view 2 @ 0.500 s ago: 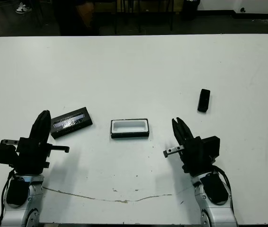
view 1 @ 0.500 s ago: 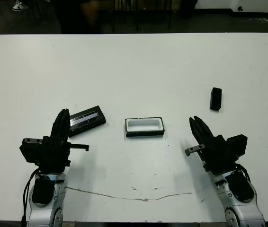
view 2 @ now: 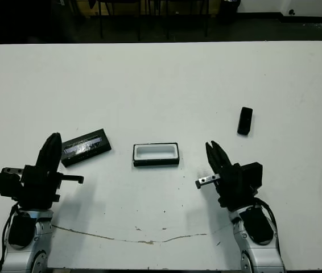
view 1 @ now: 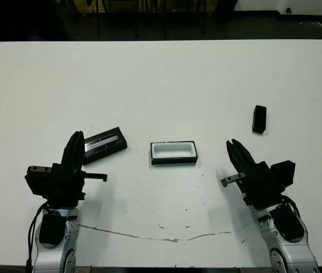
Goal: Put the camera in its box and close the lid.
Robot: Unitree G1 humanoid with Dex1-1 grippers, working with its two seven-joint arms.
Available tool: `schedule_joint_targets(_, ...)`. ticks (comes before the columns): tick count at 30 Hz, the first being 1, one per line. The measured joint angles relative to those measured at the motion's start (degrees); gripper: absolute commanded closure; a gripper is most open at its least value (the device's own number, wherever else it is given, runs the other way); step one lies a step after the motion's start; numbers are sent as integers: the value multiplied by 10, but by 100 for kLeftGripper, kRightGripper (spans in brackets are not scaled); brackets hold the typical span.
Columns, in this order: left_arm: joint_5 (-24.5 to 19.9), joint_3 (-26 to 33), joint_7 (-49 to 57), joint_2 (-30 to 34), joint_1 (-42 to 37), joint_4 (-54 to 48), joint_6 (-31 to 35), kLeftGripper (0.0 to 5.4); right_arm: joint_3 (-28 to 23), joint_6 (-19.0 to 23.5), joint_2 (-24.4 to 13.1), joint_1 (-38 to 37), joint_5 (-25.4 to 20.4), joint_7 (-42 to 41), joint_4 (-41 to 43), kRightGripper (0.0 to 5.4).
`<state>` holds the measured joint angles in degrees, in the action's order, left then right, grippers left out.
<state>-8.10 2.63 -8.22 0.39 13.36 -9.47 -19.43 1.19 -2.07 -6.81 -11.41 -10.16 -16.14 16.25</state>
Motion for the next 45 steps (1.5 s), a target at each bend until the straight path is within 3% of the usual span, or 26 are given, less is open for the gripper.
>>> schedule_joint_targets(7, 1, -1, 1, 0, 0, -7, 7, 539, -34, -1, -5, 48, 10, 30, 12, 540)
schedule_joint_targets(12, 0, -1, 0, 0, 1, -6, 6, 539, -58, 68, -10, 126, 47, 96, 40, 540)
schedule_joint_targets(15, 0, -1, 0, 0, 1, -6, 5, 540, -67, 110, -11, 187, 70, 130, 37, 510)
schedule_joint_targets(18, 0, 0, -3, 0, 1, 1, -5, 540, -72, 154, -18, 251, 88, 152, 15, 464)
schedule_joint_targets(24, 0, 0, -5, 0, 3, 4, -10, 540, -76, 188, -40, 342, 113, 163, -98, 357)
schedule_joint_targets(31, -6, 0, -6, 0, 5, 4, -9, 540, -77, 196, -47, 396, 117, 161, -215, 233)
schedule_joint_targets(41, -5, 0, -4, 0, 6, 3, -9, 540, -96, 226, -44, 450, 107, 186, -305, 59)
schedule_joint_targets(45, -4, 0, -4, 0, 7, -1, -5, 540, -102, 226, -34, 452, 107, 208, -314, 82)
